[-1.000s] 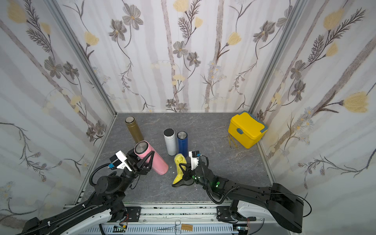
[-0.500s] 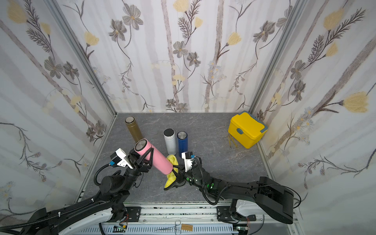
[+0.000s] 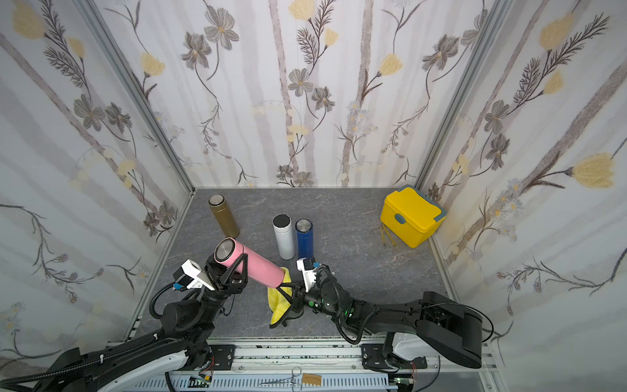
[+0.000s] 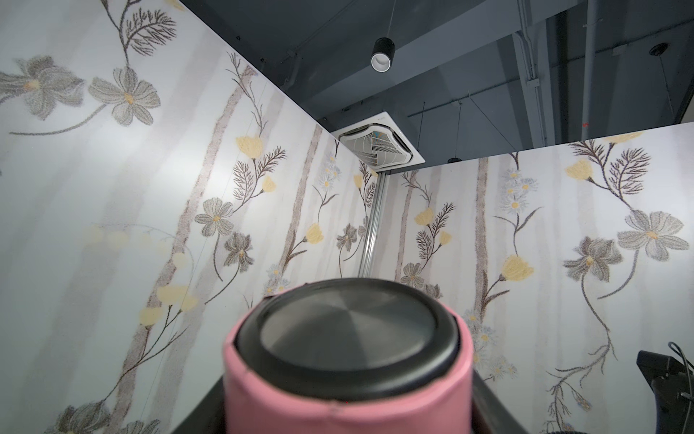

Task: Wipe the surface of the thermos
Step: Wipe the dirt from the surface of the thermos.

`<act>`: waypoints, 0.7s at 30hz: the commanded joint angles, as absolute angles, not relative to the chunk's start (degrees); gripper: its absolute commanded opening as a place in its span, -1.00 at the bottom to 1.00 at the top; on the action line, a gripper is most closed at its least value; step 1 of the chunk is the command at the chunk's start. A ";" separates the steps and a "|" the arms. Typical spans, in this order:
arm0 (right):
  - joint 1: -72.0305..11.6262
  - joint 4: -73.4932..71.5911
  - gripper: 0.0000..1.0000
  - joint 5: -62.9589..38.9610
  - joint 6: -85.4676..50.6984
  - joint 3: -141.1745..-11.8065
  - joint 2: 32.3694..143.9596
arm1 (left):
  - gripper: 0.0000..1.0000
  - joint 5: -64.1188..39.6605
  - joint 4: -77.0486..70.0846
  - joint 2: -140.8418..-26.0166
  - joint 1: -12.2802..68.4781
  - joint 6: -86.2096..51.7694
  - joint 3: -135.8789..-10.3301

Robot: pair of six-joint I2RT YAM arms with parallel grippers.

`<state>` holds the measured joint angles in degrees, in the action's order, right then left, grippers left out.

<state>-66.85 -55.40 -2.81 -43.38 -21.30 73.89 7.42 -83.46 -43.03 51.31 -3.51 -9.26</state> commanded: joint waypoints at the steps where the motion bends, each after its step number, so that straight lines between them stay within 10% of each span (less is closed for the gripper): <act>1: -67.01 -61.42 -1.00 -3.77 -42.04 -21.05 72.69 | -1.00 4.75 -85.09 -44.19 51.15 -0.59 -9.79; 21: -68.40 -67.99 -1.00 0.70 -40.53 -18.73 75.15 | -1.00 4.69 -77.66 -46.41 49.83 -14.44 -14.73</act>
<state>-68.29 -60.84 0.16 -41.47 -18.65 74.74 6.85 -79.26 -46.78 50.02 -9.74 -13.76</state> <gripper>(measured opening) 0.087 0.616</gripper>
